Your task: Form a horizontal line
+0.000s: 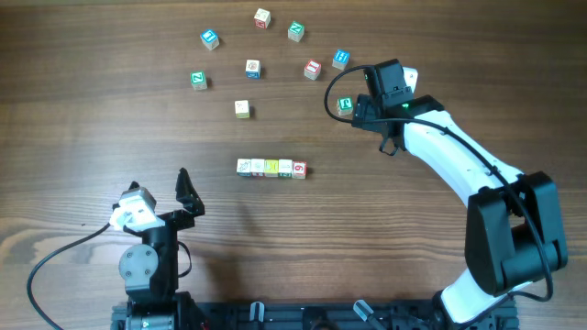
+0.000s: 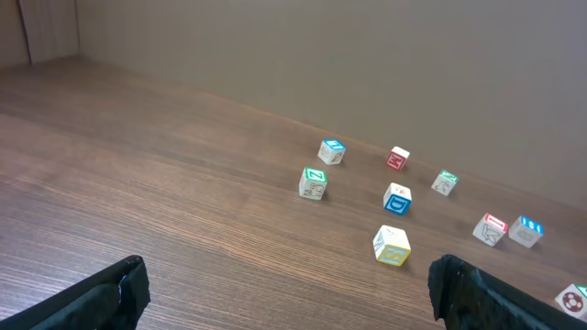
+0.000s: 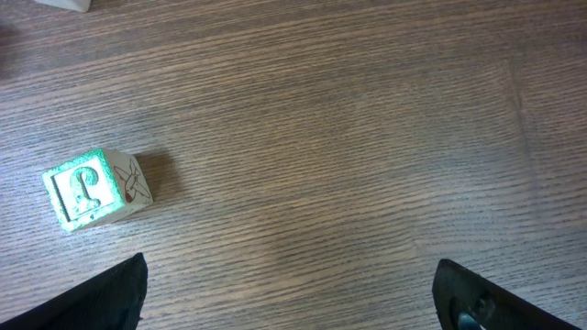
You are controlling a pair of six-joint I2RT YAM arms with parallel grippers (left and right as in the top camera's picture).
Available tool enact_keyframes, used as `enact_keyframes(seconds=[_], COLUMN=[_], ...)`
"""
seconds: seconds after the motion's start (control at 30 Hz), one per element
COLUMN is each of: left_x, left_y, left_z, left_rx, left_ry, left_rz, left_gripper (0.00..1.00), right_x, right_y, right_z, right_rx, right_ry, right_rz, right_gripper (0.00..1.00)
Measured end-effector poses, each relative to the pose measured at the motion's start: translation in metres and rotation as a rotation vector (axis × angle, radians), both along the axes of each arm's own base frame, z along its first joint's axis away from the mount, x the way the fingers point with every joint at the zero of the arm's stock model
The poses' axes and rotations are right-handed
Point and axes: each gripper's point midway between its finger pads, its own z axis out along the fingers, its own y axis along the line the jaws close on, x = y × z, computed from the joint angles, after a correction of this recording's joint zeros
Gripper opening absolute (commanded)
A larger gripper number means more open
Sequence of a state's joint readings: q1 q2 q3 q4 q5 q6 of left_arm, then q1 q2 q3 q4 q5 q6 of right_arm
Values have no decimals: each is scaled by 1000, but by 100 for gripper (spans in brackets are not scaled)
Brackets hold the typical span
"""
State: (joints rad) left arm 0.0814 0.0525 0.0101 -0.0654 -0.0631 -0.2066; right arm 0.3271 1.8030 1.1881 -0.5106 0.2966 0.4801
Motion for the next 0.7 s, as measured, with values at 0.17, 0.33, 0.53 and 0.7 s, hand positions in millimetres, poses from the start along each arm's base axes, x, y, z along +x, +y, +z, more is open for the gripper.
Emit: enact_keyframes(seconds=[0.17,0.33,0.53,0.7], left_x=[-1,-1,-1,-1], left_y=[-1,-5,-5,-5], left_z=[8,9,9,9], left_rx=[4,6,6,6], left_ry=[-34,-38,-38,-38], left_rz=[-4,-21,-21,-21], left_gripper=[100,100,100,100], right_x=[0,0,0,0], right_y=[0,0,0,0], right_z=[0,0,0,0], right_rx=[0,0,0,0], right_ry=[0,0,0,0], right_rz=[0,0,0,0], right_gripper=[100,100,100,100])
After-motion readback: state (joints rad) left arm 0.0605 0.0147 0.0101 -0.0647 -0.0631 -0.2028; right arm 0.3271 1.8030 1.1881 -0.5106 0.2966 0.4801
